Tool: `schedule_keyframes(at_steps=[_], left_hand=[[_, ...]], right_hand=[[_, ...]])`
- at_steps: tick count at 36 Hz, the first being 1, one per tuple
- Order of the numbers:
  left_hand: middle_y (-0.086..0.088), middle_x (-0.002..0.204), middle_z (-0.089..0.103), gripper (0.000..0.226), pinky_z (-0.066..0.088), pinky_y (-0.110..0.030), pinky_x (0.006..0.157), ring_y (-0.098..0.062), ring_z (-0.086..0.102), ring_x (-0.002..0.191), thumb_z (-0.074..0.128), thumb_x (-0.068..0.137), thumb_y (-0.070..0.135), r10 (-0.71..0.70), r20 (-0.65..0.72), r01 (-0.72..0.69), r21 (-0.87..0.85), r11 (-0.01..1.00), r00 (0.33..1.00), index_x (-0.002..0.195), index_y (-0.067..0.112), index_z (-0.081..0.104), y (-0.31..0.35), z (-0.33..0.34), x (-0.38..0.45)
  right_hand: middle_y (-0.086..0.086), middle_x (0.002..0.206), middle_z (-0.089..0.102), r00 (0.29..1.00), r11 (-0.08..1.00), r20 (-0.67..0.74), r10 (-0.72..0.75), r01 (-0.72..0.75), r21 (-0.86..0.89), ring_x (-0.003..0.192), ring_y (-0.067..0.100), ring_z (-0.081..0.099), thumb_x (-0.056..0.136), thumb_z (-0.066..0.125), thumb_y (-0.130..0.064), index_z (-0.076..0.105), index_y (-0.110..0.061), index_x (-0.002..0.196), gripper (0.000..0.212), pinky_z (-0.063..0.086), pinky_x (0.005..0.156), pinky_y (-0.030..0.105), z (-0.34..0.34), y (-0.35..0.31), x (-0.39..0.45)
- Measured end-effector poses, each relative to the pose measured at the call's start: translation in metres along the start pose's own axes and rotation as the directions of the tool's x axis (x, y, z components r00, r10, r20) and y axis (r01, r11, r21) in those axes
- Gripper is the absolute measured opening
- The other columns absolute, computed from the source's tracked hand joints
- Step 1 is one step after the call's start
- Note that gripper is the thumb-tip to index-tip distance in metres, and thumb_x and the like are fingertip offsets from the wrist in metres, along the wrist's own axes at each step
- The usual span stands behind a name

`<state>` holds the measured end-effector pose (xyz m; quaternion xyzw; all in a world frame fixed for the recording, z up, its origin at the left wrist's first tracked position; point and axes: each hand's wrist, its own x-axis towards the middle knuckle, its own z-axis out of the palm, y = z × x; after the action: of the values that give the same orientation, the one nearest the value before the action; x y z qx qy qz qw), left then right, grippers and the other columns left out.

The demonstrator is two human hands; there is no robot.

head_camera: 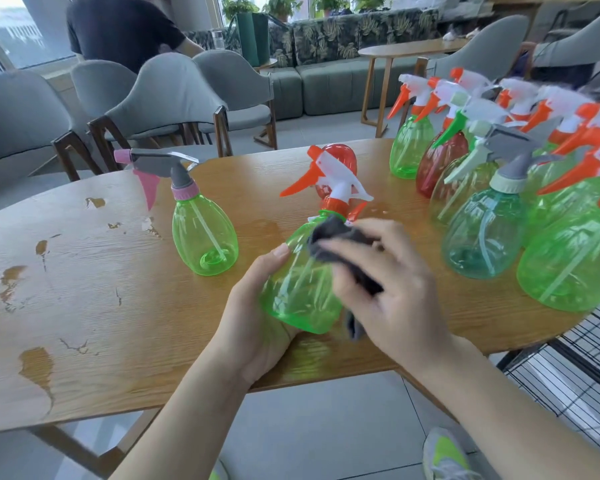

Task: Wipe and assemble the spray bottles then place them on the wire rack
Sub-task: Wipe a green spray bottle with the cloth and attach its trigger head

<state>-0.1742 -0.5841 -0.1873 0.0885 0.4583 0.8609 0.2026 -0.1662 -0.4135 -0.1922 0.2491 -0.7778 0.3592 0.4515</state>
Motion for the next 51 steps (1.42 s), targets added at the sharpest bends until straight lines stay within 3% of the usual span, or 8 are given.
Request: schedule_keyframes(at_steps=[4, 11, 19, 25, 27, 34, 44, 51], left_hand=[[-0.014, 0.114, 0.069, 0.045, 0.049, -0.046, 0.089, -0.030, 0.067, 0.099, 0.055, 0.092, 0.041, 0.004, -0.010, -0.004, 0.005, 1.000, 1.000, 0.124, 0.014, 0.072, -0.003, 0.000, 0.000], [-0.031, 0.150, 0.048, 0.069, 0.035, -0.059, 0.108, -0.042, 0.051, 0.128, 0.063, 0.094, 0.045, 0.004, -0.077, -0.001, 0.042, 0.999, 0.997, 0.151, 0.007, 0.048, 0.000, 0.002, -0.002], [-0.032, 0.148, 0.050, 0.062, 0.046, -0.058, 0.104, -0.042, 0.057, 0.126, 0.063, 0.098, 0.044, -0.003, -0.085, 0.010, 0.084, 0.996, 0.996, 0.146, 0.006, 0.054, -0.002, 0.004, 0.000], [-0.013, 0.073, 0.069, 0.063, 0.057, -0.021, 0.060, -0.019, 0.072, 0.065, 0.038, 0.106, 0.046, -0.018, 0.007, 0.018, 0.016, 1.000, 1.000, 0.078, 0.002, 0.074, -0.007, 0.006, -0.001], [-0.009, 0.066, 0.062, 0.059, 0.052, -0.018, 0.049, -0.016, 0.065, 0.053, 0.042, 0.105, 0.049, -0.045, 0.057, 0.048, -0.050, 0.998, 0.997, 0.084, -0.002, 0.064, -0.005, 0.001, -0.004], [-0.025, 0.105, 0.071, 0.062, 0.059, -0.039, 0.088, -0.038, 0.071, 0.104, 0.039, 0.108, 0.047, -0.139, 0.110, 0.154, -0.135, 0.979, 0.984, 0.120, -0.009, 0.062, 0.002, 0.001, -0.002], [-0.013, 0.127, 0.071, 0.045, 0.056, -0.040, 0.095, -0.028, 0.069, 0.114, 0.046, 0.102, 0.042, -0.038, -0.061, 0.038, 0.002, 0.999, 0.997, 0.124, 0.016, 0.075, -0.003, 0.002, -0.001], [-0.030, 0.155, 0.043, 0.070, 0.023, -0.069, 0.121, -0.051, 0.041, 0.144, 0.064, 0.097, 0.044, -0.048, -0.076, 0.051, 0.032, 0.998, 0.996, 0.153, 0.007, 0.044, -0.001, 0.001, -0.001]], right_hand=[[0.006, 0.113, 0.063, 0.972, 0.969, -0.027, 0.234, -0.230, 0.093, 0.111, 0.008, 0.061, 0.101, 0.061, -0.010, 0.074, -0.004, 0.119, 0.023, 0.043, 0.096, 0.017, -0.005, 0.006, 0.007], [0.011, 0.114, 0.062, 0.997, 0.995, 0.007, 0.078, -0.079, 0.064, 0.103, 0.014, 0.062, 0.098, 0.063, -0.008, 0.075, -0.005, 0.116, 0.022, 0.049, 0.090, 0.021, -0.003, -0.001, -0.001], [0.011, 0.111, 0.063, 0.991, 0.990, 0.007, 0.131, -0.132, 0.052, 0.099, 0.018, 0.064, 0.096, 0.067, -0.006, 0.077, -0.007, 0.113, 0.020, 0.050, 0.088, 0.025, -0.004, -0.003, -0.001], [0.011, 0.104, 0.066, 0.983, 0.987, 0.091, -0.158, 0.157, 0.020, 0.086, 0.029, 0.061, 0.094, 0.068, -0.013, 0.082, -0.010, 0.103, 0.017, 0.052, 0.084, 0.031, 0.006, -0.020, -0.019], [0.013, 0.100, 0.070, 0.960, 0.968, 0.129, -0.247, 0.250, -0.010, 0.090, 0.026, 0.057, 0.094, 0.068, -0.014, 0.083, -0.012, 0.102, 0.017, 0.052, 0.081, 0.038, 0.009, -0.021, -0.023], [0.009, 0.104, 0.069, 0.949, 0.951, 0.110, -0.294, 0.302, -0.066, 0.093, 0.026, 0.055, 0.097, 0.066, -0.015, 0.082, -0.015, 0.108, 0.018, 0.053, 0.080, 0.042, 0.007, -0.011, -0.017], [0.002, 0.115, 0.061, 0.960, 0.958, -0.024, 0.278, -0.274, 0.088, 0.113, -0.003, 0.056, 0.102, 0.059, -0.014, 0.072, -0.007, 0.122, 0.024, 0.042, 0.097, 0.014, 0.000, 0.003, 0.006], [0.013, 0.111, 0.062, 0.989, 0.985, -0.019, 0.143, -0.141, 0.096, 0.104, 0.013, 0.062, 0.099, 0.062, -0.007, 0.075, -0.003, 0.114, 0.020, 0.049, 0.091, 0.023, 0.001, -0.004, -0.002]])
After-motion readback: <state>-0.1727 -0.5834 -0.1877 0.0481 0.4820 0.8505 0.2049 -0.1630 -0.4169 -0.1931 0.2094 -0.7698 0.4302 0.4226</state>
